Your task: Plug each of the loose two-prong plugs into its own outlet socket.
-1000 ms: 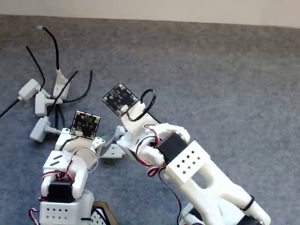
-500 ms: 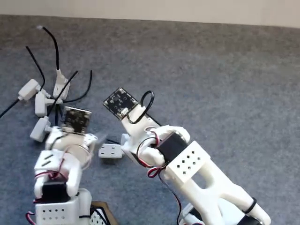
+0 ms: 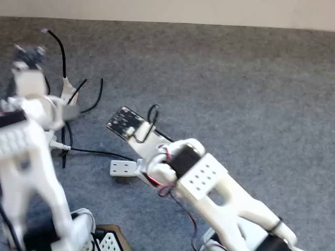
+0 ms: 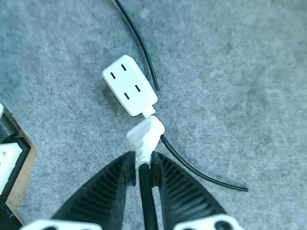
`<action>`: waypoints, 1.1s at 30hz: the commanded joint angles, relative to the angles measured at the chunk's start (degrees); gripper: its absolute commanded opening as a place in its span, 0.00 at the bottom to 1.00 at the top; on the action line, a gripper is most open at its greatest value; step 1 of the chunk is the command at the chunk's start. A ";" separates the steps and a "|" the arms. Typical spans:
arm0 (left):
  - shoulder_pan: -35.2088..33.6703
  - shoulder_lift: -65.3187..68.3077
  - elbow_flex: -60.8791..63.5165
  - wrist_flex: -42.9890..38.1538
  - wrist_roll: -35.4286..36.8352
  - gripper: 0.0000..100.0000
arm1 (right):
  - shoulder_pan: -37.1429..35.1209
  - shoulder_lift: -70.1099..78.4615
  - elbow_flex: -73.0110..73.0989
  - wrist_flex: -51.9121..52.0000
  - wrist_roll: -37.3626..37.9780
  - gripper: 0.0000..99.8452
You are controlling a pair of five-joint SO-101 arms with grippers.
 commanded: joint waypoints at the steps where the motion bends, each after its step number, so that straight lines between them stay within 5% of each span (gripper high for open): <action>1: -6.99 28.18 -34.07 11.34 -3.43 0.36 | -0.57 10.59 -9.71 -0.04 0.44 0.00; 7: -15.78 53.67 -63.69 19.43 -5.98 0.36 | -0.92 21.05 -19.74 0.40 -1.58 0.00; 15: -19.56 73.01 -85.85 21.45 -8.79 0.36 | -1.54 28.35 -26.33 5.14 -1.93 0.00; 23: -19.21 80.48 -98.59 26.64 -8.62 0.36 | -4.26 28.70 -29.05 10.07 -4.66 0.00; 33: -20.62 84.26 -107.03 29.63 -8.62 0.36 | -4.09 32.04 -26.24 3.74 -4.84 0.00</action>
